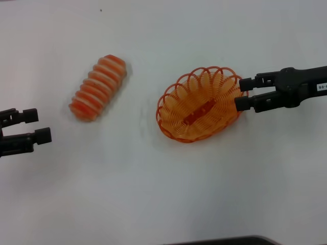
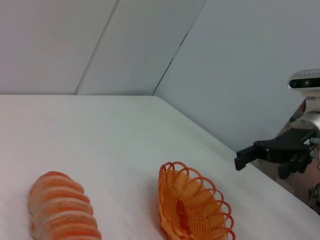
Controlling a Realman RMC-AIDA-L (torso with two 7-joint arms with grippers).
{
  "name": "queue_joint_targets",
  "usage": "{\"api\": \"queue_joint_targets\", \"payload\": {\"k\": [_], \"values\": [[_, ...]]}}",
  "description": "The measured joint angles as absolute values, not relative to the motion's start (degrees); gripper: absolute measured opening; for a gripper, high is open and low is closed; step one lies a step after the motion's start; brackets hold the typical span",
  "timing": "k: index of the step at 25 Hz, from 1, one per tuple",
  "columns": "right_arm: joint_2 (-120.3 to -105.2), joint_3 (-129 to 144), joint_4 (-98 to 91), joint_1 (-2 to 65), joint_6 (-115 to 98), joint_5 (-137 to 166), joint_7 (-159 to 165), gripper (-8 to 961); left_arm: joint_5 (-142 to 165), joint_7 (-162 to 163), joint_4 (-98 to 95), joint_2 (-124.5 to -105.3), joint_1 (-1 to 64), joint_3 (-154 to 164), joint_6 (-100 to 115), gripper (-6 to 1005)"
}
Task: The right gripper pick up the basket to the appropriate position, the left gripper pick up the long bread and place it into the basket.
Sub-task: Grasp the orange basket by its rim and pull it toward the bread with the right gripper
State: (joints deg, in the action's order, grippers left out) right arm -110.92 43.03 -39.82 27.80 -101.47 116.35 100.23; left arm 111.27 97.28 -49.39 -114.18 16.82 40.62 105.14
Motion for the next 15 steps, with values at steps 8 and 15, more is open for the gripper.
{"api": "queue_joint_targets", "payload": {"k": [8, 15], "values": [[-108.83, 43.35, -43.60, 32.53, -101.22, 117.35, 109.54, 915, 111.26, 97.38, -49.39, -114.16, 17.43, 40.60, 105.03, 872], [-109.62, 43.22, -54.79, 43.44, -99.96, 135.43, 128.45, 916, 111.26, 97.60, -49.39, -114.13, 17.80, 40.61, 104.84, 872]]}}
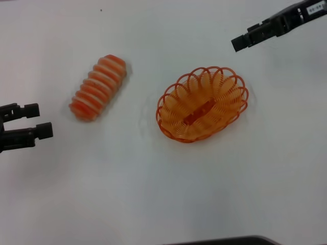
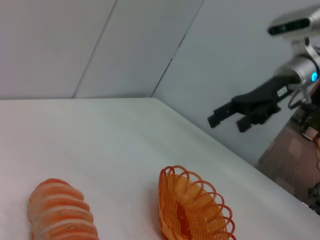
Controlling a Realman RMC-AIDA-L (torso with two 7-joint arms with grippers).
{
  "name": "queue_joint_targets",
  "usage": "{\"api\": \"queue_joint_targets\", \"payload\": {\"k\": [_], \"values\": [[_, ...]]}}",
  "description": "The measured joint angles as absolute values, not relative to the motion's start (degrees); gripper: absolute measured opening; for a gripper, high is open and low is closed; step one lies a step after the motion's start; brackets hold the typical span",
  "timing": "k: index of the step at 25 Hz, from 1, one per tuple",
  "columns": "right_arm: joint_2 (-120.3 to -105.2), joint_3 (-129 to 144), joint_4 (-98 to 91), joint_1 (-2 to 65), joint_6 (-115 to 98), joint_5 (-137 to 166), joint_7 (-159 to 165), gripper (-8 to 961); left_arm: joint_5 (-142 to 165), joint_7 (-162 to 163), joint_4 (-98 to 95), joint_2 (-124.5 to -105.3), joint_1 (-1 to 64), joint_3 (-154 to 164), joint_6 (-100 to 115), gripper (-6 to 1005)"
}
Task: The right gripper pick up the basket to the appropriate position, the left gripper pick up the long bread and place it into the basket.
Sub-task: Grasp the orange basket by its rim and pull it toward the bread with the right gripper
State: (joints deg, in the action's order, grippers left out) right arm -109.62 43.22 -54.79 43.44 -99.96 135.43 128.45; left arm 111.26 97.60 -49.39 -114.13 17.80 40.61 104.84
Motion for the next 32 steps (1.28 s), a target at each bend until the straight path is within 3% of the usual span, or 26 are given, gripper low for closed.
{"api": "queue_joint_targets", "payload": {"k": [7, 21, 26, 32], "values": [[-113.28, 46.45, -53.53, 51.24, -96.64, 154.33, 133.44, 915, 111.26, 97.64, -49.39, -114.27, 17.88, 40.46, 104.58, 872], [-116.10, 55.22, -41.97, 51.75, -81.79, 155.61, 136.27, 912, 111.26, 97.54, -49.39, -114.26, 18.11, 39.25, 104.40, 871], [-117.19, 55.53, -41.09, 51.76, -79.98, 155.62, 136.02, 826, 111.26, 97.51, -49.39, -114.26, 18.10, 39.20, 104.40, 871], [-117.30, 55.63, -40.69, 51.67, -80.09, 155.56, 136.04, 621, 111.27, 97.65, -49.39, -114.13, 18.10, 39.19, 104.40, 871]]}}
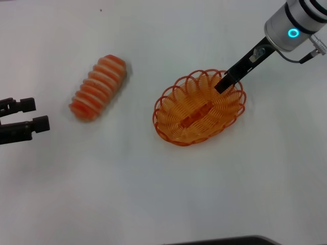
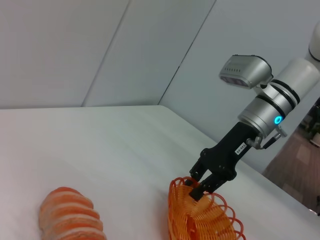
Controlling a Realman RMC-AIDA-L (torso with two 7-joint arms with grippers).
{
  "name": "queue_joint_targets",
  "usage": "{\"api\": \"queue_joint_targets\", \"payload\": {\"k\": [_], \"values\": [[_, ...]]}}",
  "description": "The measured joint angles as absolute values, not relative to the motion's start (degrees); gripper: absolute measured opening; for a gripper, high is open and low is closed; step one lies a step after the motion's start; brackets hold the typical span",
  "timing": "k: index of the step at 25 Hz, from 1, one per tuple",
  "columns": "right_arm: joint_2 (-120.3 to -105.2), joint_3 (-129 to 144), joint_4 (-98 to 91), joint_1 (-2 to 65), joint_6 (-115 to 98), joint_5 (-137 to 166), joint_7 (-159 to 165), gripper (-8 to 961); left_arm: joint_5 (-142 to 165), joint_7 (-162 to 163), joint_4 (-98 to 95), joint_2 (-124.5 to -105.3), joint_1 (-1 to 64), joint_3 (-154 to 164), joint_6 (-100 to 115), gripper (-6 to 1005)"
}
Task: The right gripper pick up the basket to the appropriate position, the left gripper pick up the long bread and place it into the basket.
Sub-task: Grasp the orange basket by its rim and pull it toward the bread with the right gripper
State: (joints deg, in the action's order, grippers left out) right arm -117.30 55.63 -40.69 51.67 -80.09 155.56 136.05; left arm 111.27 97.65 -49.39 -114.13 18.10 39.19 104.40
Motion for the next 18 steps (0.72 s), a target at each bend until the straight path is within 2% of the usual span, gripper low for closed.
{"api": "queue_joint_targets", "payload": {"k": [5, 8, 11, 18], "values": [[-117.32, 55.59, -40.66, 51.42, -80.19, 155.43, 136.03, 373, 111.27, 97.86, -49.43, -114.21, 18.17, 39.20, 104.41, 871], [-117.27, 54.94, -40.83, 51.33, -81.03, 154.92, 136.03, 257, 111.27, 97.88, -49.46, -114.26, 18.29, 39.20, 104.41, 871], [-116.27, 53.05, -40.80, 51.07, -83.32, 151.89, 135.55, 140, 111.27, 97.87, -49.48, -114.25, 18.36, 39.20, 104.41, 871], [-113.18, 46.52, -40.72, 48.15, -89.92, 142.03, 133.24, 72, 111.27, 97.73, -49.48, -114.25, 18.44, 39.20, 104.15, 871]]}}
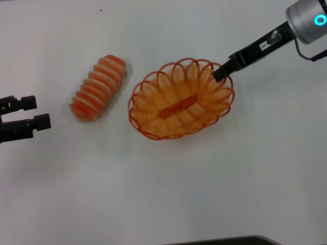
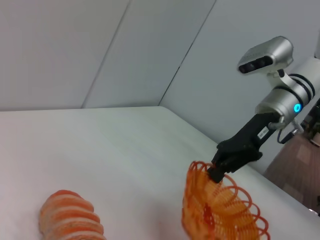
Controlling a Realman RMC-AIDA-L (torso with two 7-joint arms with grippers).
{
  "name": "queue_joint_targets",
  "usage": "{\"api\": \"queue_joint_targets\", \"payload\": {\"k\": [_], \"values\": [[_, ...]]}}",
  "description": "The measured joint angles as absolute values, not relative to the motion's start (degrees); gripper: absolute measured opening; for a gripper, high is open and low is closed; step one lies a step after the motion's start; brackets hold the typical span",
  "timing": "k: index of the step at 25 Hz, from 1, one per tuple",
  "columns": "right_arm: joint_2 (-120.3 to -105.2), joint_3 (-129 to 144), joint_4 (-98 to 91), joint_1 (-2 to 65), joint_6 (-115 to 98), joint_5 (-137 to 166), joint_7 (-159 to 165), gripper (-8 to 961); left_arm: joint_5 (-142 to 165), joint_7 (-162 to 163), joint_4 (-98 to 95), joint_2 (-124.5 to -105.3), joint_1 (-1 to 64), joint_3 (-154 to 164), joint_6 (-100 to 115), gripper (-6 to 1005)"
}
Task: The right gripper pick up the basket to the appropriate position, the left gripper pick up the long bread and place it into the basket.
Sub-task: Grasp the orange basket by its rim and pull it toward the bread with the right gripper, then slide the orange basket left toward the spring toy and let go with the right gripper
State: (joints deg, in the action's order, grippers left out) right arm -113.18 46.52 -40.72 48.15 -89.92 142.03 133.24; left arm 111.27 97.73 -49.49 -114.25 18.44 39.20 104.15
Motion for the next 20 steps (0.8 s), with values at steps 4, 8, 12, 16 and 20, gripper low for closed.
{"api": "queue_joint_targets", "payload": {"k": [4, 8, 12, 16, 20], "values": [[-112.32, 43.64, -39.67, 45.59, -90.83, 137.05, 133.32, 61, 111.27, 97.82, -49.48, -114.15, 18.46, 39.20, 104.11, 870], [-112.51, 41.65, -36.81, 43.56, -88.53, 135.00, 133.49, 59, 111.27, 97.83, -49.48, -114.12, 18.70, 39.20, 103.92, 870], [-113.19, 41.54, -34.37, 42.55, -83.94, 135.25, 133.60, 57, 111.27, 97.83, -49.48, -114.11, 19.09, 39.20, 103.89, 870], [-113.50, 41.33, -32.83, 41.54, -80.09, 135.58, 134.23, 78, 111.27, 97.87, -49.48, -114.08, 19.59, 39.20, 103.72, 870], [-114.17, 41.88, -32.67, 41.02, -77.99, 135.82, 135.01, 99, 111.38, 97.89, -49.49, -114.08, 19.91, 39.32, 103.54, 870]]}}
